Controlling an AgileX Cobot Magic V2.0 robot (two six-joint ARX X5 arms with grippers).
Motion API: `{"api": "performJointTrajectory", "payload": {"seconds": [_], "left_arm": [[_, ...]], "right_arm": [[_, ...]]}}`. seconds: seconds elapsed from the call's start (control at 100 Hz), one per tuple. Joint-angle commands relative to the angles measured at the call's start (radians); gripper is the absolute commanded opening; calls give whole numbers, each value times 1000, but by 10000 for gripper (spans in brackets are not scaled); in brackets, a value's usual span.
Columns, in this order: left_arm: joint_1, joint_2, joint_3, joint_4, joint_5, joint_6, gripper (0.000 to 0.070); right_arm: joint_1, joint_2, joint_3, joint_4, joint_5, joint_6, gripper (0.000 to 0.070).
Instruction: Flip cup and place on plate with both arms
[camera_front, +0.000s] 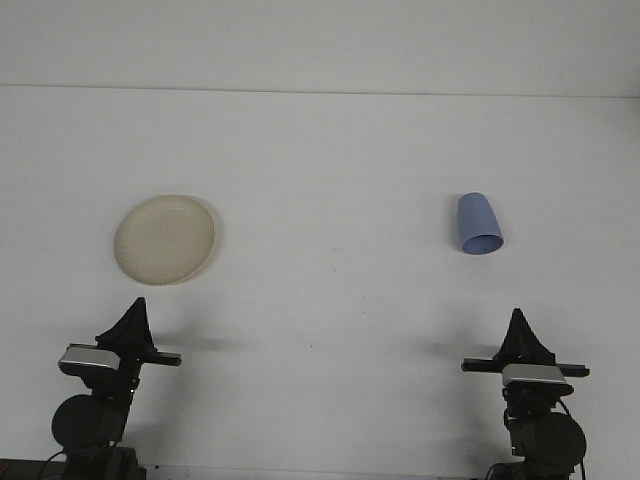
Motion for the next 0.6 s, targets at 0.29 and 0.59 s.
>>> {"api": "performJointTrajectory", "payload": {"seconds": [0.29, 0.59], "left_arm": [[-2, -2, -19, 15, 0, -5, 12], [-2, -2, -19, 15, 0, -5, 12]], "right_arm": [[0, -4, 6, 14, 0, 0, 1], [0, 4, 157, -21, -2, 26, 2]]}}
